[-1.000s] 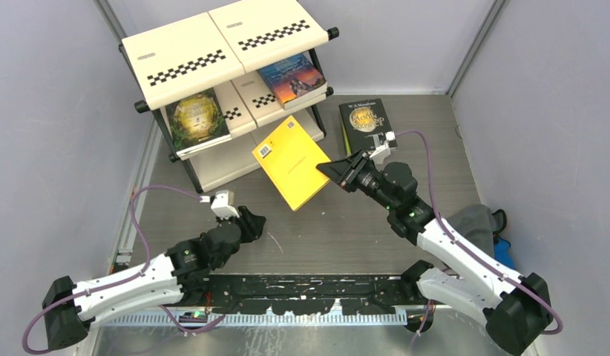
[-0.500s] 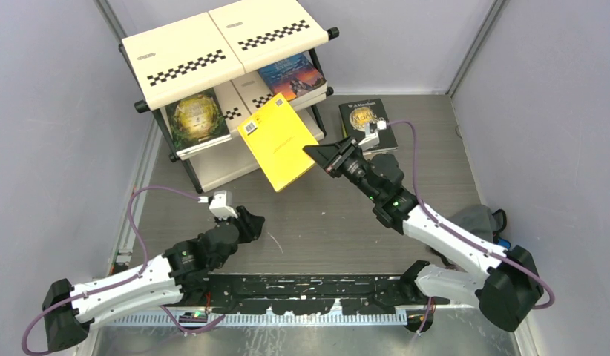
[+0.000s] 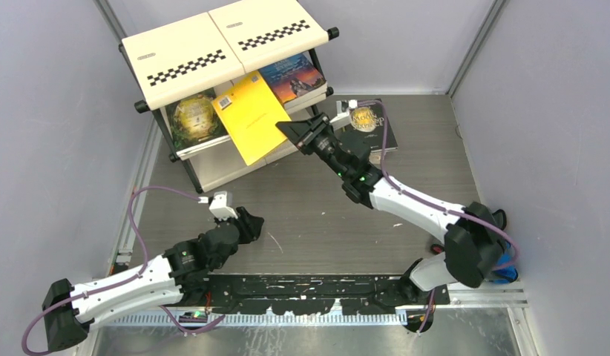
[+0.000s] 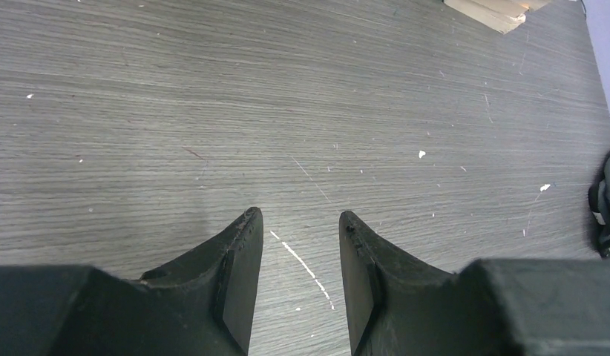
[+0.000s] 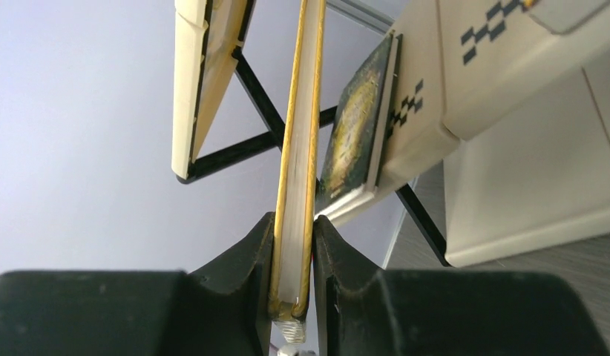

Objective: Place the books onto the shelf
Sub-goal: Place the book on the shelf.

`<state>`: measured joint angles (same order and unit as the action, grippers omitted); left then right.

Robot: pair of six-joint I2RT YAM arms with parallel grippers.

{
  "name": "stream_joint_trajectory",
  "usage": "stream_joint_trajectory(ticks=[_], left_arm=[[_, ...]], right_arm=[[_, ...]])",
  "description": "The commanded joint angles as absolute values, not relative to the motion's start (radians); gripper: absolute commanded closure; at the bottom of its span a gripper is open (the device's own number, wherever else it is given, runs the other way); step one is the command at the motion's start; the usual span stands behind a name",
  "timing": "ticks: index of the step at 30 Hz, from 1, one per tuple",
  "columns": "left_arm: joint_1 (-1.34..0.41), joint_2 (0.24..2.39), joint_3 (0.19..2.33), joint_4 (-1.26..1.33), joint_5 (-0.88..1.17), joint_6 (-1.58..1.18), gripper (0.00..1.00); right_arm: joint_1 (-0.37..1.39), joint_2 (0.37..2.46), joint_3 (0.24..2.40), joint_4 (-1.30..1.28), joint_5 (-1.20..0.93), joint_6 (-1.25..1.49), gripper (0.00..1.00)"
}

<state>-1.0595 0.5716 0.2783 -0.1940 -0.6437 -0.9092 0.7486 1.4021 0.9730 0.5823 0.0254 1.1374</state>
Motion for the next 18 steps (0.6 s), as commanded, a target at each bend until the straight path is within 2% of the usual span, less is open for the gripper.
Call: stream_joint_trajectory(ticks=[1, 18], left_arm=[[-1.062, 0.567, 0.274, -0.178, -0.663, -0.896, 0.57], [-1.064, 0.474, 0.261, -0.259, -0.643, -0.879, 0.57]], right_arm=[[0.776, 1.472, 1.136, 0.799, 0.065, 1.172, 0.99], [0.848, 1.920, 1.600, 0.710, 0.126, 1.170, 0.99]])
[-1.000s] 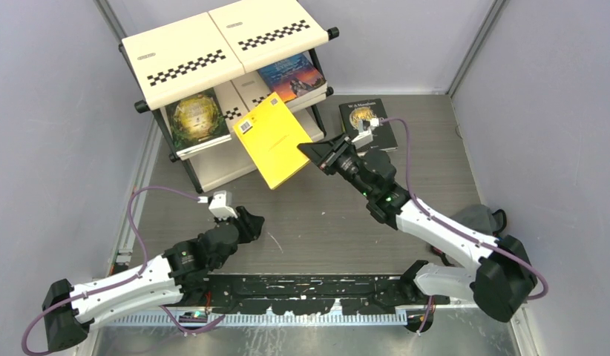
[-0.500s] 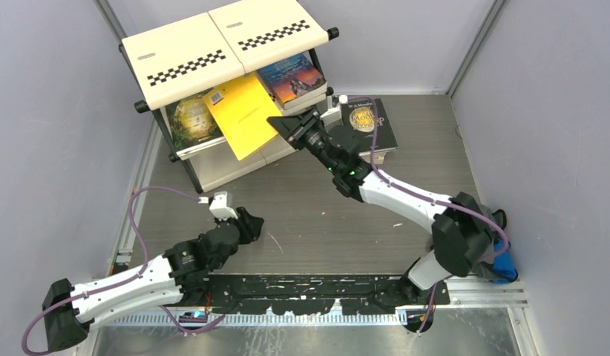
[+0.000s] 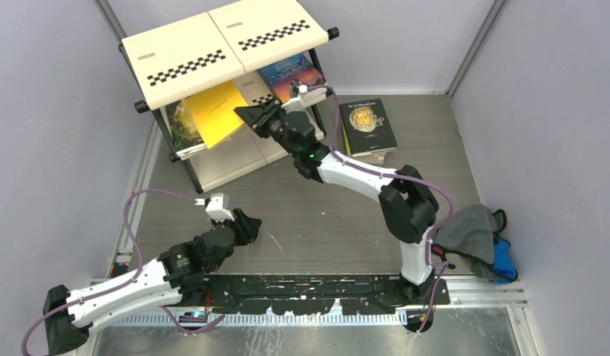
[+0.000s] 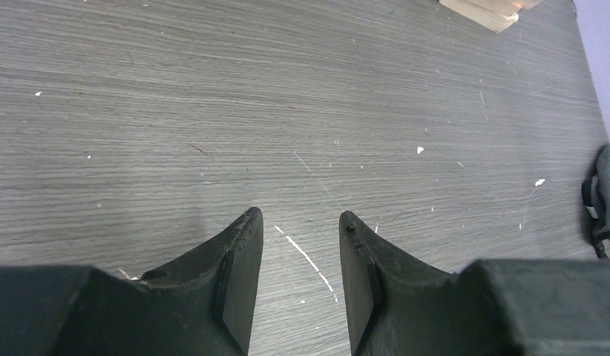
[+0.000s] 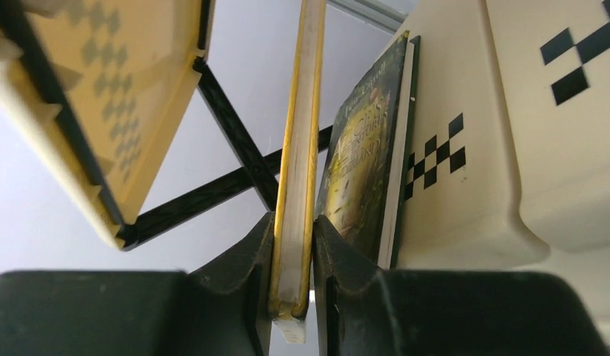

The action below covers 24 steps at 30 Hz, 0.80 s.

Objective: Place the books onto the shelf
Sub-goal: Place the book on the shelf.

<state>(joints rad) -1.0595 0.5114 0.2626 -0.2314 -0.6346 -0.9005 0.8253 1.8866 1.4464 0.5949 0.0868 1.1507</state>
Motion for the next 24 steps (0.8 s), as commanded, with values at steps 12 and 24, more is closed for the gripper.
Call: stream_joint_trajectory(ticks=[12, 24], left_arm=[[-1.063, 0.381, 0.232, -0.312, -0.648, -0.894, 0.57], [-1.062, 0.337, 0.238, -0.351, -0.679, -0.902, 0.57]], right_arm=[[0.878, 2.092, 1.837, 0.595, 0.152, 1.163, 0.99], [0.913, 2.153, 1.929, 0.499, 0.225, 1.169, 0.89]])
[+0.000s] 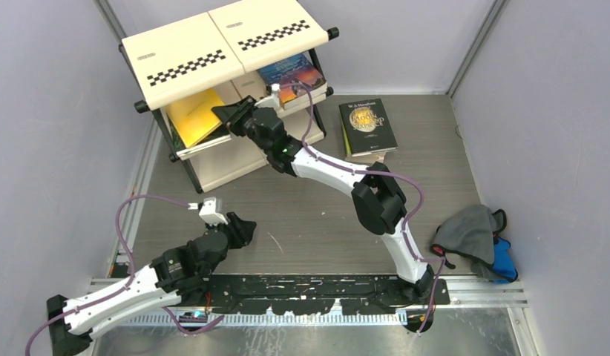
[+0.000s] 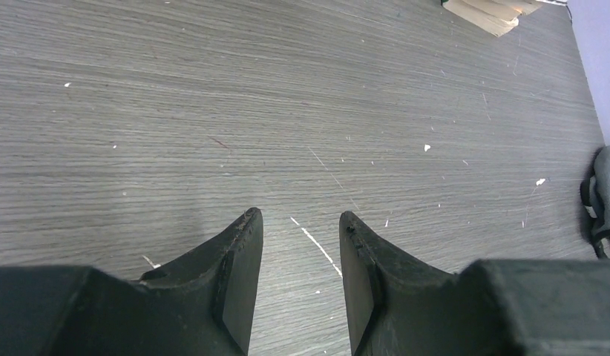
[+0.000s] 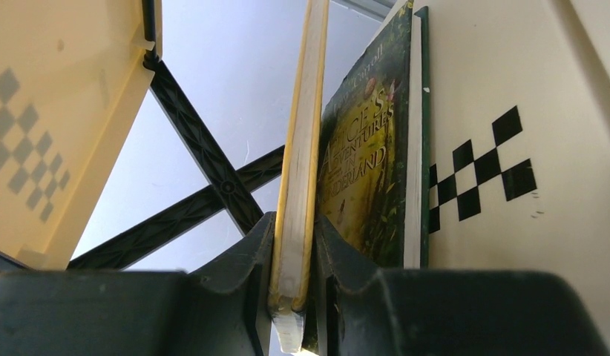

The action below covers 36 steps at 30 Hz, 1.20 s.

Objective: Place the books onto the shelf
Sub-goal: Place the book on the shelf.

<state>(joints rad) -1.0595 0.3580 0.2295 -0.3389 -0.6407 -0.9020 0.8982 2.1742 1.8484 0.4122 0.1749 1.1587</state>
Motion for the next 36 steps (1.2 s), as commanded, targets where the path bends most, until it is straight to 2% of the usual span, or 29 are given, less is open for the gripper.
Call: stream_joint_trajectory(ticks=[1, 15, 26, 36], left_arm=[[-1.062, 0.333, 0.237, -0.353, -0.681, -0.903, 0.57], [-1.063, 0.298, 0.259, -0.414, -0.714, -0.918, 0.57], [-1.064, 0.307, 0.273, -0.421, -0.724, -0.932, 0.57], [-1.062, 0.307, 0.292, -0.434, -0.732, -0.936, 0.57]], right_arm=[[0.915, 2.154, 1.930, 0.499, 0.229, 1.171, 0.86], [0.952, 2.130, 1.882, 0.496, 0.286, 1.167, 0.57], [0.971, 2.068, 1.812, 0.468, 0.304, 1.115, 0.52], [0.985, 2.027, 1.838, 0.287, 0.332, 1.004, 0.50]])
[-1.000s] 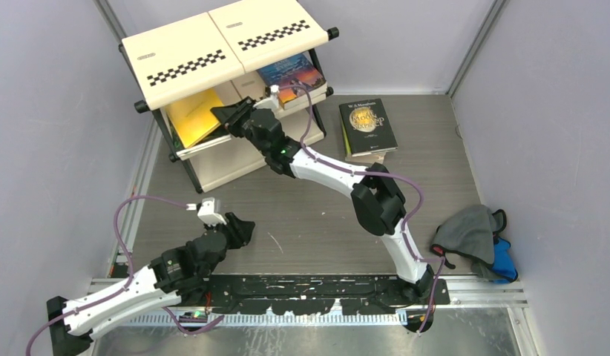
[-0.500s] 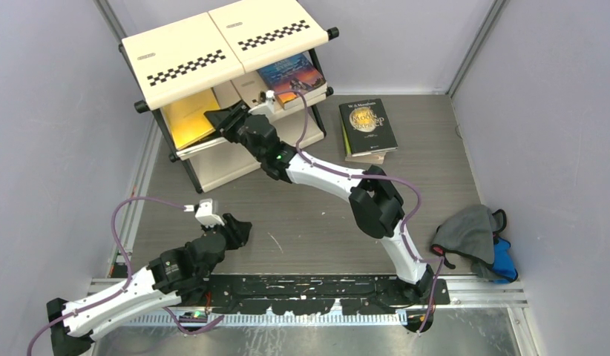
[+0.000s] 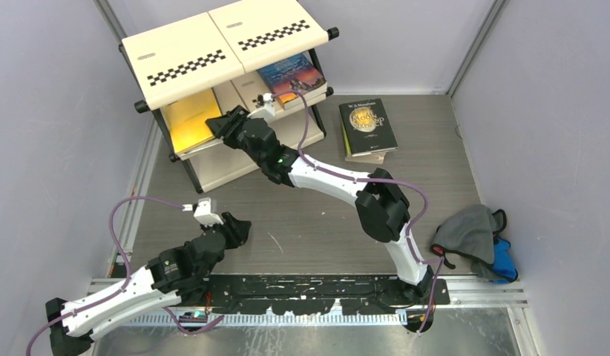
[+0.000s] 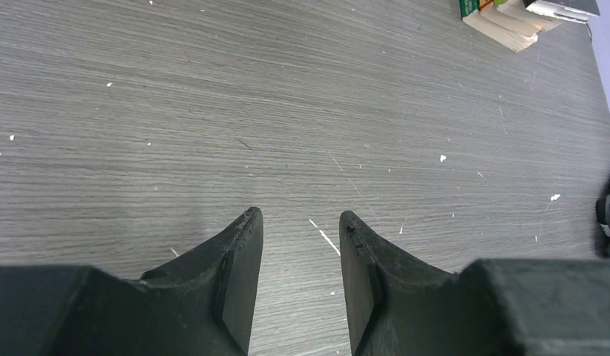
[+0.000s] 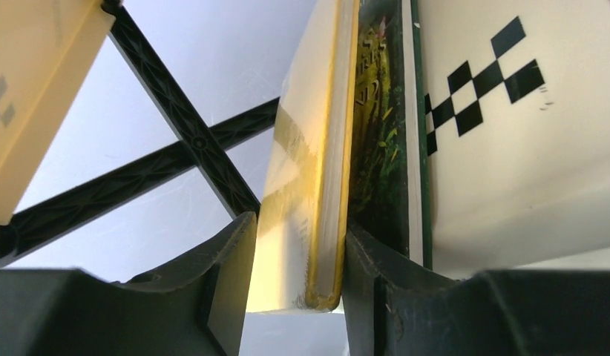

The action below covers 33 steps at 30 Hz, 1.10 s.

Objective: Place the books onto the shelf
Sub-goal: Place the book on the shelf.

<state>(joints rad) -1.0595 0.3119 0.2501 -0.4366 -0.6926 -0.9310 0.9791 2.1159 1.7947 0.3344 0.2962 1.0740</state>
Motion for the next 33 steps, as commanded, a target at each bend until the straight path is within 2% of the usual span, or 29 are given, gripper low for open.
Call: stream_joint_trajectory(ticks=[1, 24, 33], left_arm=[[-1.062, 0.306, 0.294, -0.435, -0.732, -0.936, 0.57], [-1.063, 0.319, 0.299, -0.447, -0.731, -0.939, 0.57], [-1.063, 0.324, 0.302, -0.439, -0.741, -0.931, 0.57]], right_arm=[[0.986, 2.029, 1.848, 0.261, 0.335, 0.994, 0.50], [0.989, 2.044, 2.021, -0.034, 0.464, 0.643, 0.45], [0.989, 1.976, 1.915, -0.006, 0.517, 0.566, 0.45]])
